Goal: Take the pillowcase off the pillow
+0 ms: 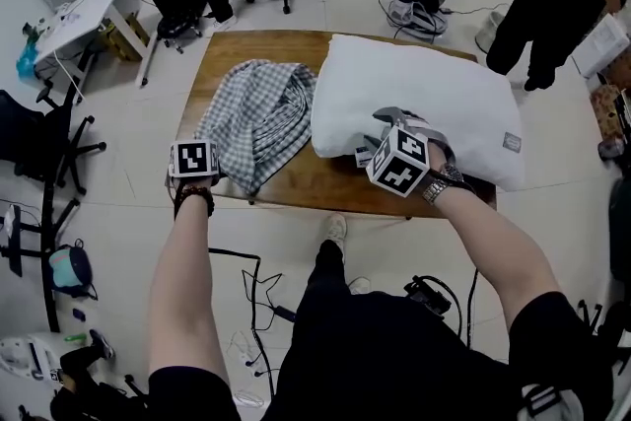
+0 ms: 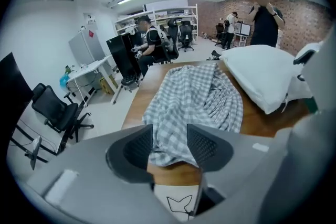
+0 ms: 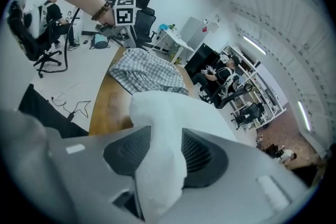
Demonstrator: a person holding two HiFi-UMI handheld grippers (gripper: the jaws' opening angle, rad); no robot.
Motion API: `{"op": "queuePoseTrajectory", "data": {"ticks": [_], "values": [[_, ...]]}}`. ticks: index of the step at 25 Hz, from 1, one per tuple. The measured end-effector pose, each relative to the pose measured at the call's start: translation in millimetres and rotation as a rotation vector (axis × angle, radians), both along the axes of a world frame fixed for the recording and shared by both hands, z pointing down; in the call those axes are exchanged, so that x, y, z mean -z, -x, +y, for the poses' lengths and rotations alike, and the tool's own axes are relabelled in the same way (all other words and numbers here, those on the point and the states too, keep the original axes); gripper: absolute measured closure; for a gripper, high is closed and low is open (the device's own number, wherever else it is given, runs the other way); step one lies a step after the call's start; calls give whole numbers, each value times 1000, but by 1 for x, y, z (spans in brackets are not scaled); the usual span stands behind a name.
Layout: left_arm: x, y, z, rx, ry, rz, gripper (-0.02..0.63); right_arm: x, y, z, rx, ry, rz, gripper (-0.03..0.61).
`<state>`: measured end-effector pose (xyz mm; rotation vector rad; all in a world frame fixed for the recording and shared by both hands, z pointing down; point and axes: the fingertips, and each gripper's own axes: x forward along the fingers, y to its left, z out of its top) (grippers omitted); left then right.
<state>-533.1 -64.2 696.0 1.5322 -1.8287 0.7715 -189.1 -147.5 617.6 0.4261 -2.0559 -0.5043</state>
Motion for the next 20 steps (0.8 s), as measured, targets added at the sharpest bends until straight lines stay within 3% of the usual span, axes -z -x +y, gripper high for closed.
{"op": "queuePoseTrajectory", "data": {"ticks": [7,13,20], "values": [[24,-105,39,-131,-198,-27,418,2,-43,89,-24,-21,-180,425],[61,-209,60,-247,-339,-42,483,26,-92,130,-54,-60,-341,520],[106,-310,99,-380,-503,-28,568,56,-131,173,-91,-26,-550,551]]}}
